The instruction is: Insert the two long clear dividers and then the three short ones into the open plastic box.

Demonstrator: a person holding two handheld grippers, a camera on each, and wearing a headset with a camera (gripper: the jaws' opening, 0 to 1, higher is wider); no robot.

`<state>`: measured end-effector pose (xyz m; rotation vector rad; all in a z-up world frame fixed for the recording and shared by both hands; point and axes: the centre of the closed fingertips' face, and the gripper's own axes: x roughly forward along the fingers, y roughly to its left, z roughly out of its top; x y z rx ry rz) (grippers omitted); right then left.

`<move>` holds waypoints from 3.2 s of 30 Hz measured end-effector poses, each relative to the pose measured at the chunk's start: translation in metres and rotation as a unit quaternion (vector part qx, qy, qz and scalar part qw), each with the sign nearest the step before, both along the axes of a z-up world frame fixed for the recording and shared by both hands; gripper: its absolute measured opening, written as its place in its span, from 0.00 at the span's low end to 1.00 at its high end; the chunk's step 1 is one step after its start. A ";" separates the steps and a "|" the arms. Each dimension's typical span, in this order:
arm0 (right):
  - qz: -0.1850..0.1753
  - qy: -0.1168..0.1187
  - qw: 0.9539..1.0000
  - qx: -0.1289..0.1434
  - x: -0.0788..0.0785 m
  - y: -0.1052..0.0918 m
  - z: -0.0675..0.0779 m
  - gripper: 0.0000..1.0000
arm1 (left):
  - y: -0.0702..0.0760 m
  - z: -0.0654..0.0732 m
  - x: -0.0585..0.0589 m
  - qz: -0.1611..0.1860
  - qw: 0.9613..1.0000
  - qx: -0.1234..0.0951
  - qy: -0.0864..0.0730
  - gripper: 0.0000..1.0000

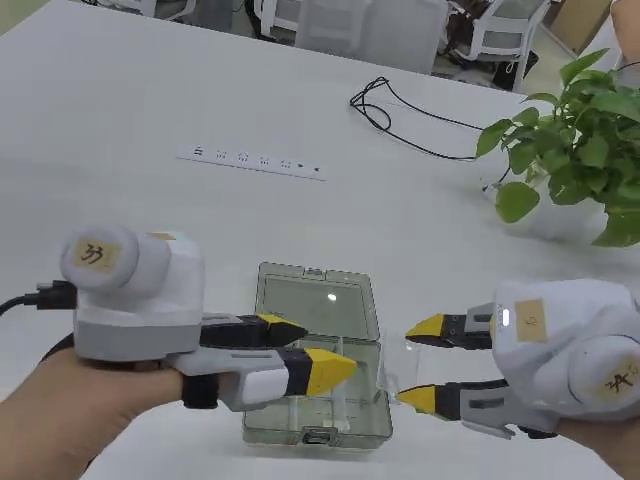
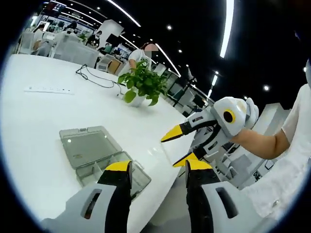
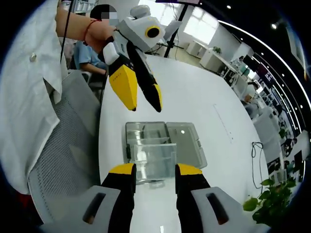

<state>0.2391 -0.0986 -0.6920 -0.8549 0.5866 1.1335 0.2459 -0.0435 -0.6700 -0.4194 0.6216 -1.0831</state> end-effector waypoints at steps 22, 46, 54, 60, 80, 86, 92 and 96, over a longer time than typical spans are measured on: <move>0.021 -0.015 1.000 0.009 -0.010 0.025 0.020 0.33 | -0.025 0.002 -0.017 -0.016 0.996 -0.039 0.076 0.15; 0.028 -0.026 0.999 -0.003 -0.014 0.028 0.022 0.33 | -0.031 0.000 -0.024 -0.032 0.994 -0.041 0.094 0.00; 0.030 -0.031 0.999 -0.009 -0.014 0.028 0.023 0.33 | -0.031 0.000 -0.023 -0.026 0.994 -0.040 0.096 0.00; 0.031 -0.035 0.999 -0.012 -0.012 0.028 0.024 0.33 | -0.031 0.000 -0.022 -0.017 0.994 -0.045 0.101 0.00; 0.010 0.008 0.999 0.052 -0.010 0.023 0.041 0.32 | -0.024 -0.004 -0.032 -0.064 0.998 -0.007 0.010 0.00; 0.033 0.092 0.990 0.102 -0.029 0.029 0.044 0.28 | -0.024 -0.004 -0.048 -0.116 0.991 0.008 -0.064 0.00; 0.056 0.148 0.981 0.115 -0.040 0.030 0.042 0.24 | -0.023 -0.001 -0.064 -0.154 0.982 0.004 -0.112 0.00; 0.079 0.188 0.971 0.122 -0.048 0.034 0.041 0.19 | -0.022 0.004 -0.072 -0.172 0.976 -0.012 -0.134 0.00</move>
